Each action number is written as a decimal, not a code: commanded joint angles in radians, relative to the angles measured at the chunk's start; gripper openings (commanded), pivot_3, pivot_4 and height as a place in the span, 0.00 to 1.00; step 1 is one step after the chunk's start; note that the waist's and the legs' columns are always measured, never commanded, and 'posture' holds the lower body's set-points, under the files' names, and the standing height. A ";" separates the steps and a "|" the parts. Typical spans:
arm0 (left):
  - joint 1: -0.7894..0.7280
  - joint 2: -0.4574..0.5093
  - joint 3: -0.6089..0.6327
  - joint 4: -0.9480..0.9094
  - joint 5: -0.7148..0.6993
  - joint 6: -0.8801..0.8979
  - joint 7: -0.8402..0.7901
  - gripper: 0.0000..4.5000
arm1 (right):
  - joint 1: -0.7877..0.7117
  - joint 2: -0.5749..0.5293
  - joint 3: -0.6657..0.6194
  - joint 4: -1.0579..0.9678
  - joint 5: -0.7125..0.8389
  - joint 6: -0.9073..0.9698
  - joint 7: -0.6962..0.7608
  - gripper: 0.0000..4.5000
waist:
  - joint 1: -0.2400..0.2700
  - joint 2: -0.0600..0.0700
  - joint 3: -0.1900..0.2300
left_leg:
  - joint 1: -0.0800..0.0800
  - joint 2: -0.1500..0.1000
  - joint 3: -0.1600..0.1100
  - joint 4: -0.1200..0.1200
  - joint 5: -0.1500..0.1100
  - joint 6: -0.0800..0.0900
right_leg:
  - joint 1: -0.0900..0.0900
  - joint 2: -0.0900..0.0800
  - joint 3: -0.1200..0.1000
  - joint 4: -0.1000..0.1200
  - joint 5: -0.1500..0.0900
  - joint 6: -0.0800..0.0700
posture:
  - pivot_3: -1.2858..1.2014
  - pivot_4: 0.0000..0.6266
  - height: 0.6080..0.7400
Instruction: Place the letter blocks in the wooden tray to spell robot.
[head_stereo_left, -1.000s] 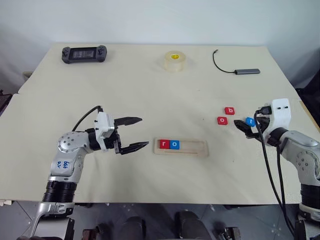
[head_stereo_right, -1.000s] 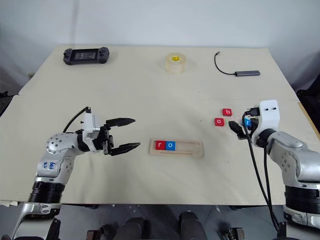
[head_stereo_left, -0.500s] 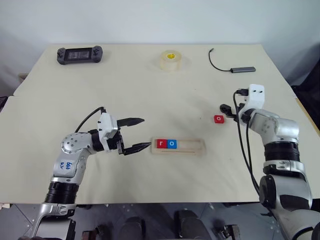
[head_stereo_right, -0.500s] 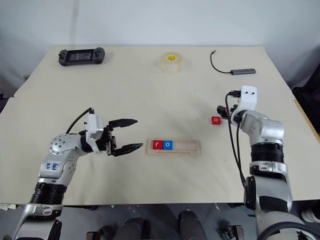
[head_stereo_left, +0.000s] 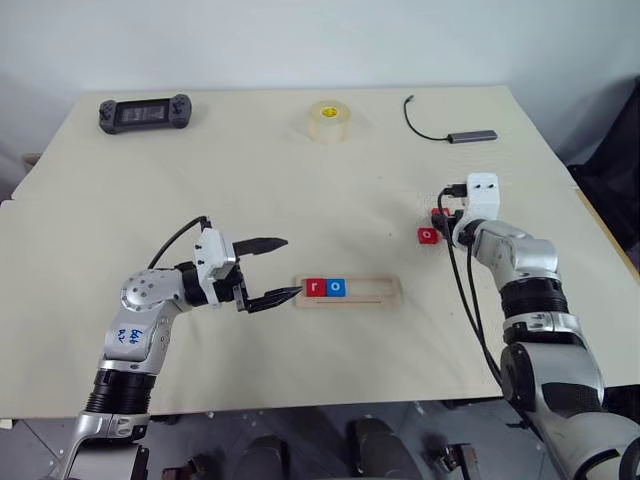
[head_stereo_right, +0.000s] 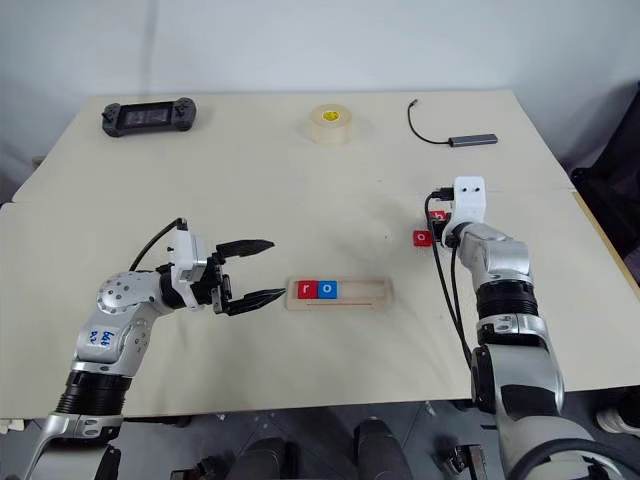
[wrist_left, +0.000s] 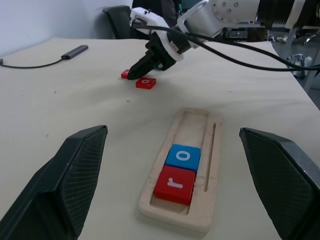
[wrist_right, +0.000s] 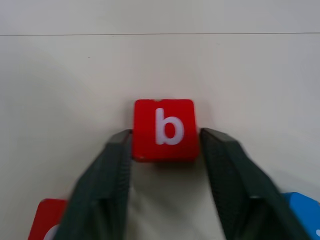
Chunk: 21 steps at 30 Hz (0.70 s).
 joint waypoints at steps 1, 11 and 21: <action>-0.016 -0.005 0.004 -0.015 -0.020 -0.002 -0.003 1.00 | 0.031 -0.012 -0.040 -0.081 0.018 0.014 0.009 0.32 | 0.000 0.000 0.000 | 0.000 0.000 0.000 0.000 0.000 0.000 | 0.000 0.000 0.000 0.000 0.000 0.000 | 0.52 0.24 1.00; -0.072 -0.023 -0.034 0.060 -0.011 -0.011 -0.071 1.00 | 0.311 -0.095 -0.156 -0.835 0.175 0.418 0.033 0.32 | 0.016 0.000 0.000 | -0.002 0.000 -0.002 0.000 0.000 0.000 | -0.001 -0.001 0.001 -0.001 0.000 0.000 | 0.52 0.24 1.00; -0.104 -0.031 -0.072 0.105 -0.018 -0.030 -0.180 1.00 | 0.770 0.142 -0.273 -1.485 0.243 0.747 -0.090 0.32 | 0.044 0.001 0.000 | -0.002 0.000 -0.003 -0.001 0.000 0.000 | -0.001 0.000 0.003 -0.001 0.000 0.000 | 0.52 0.24 1.00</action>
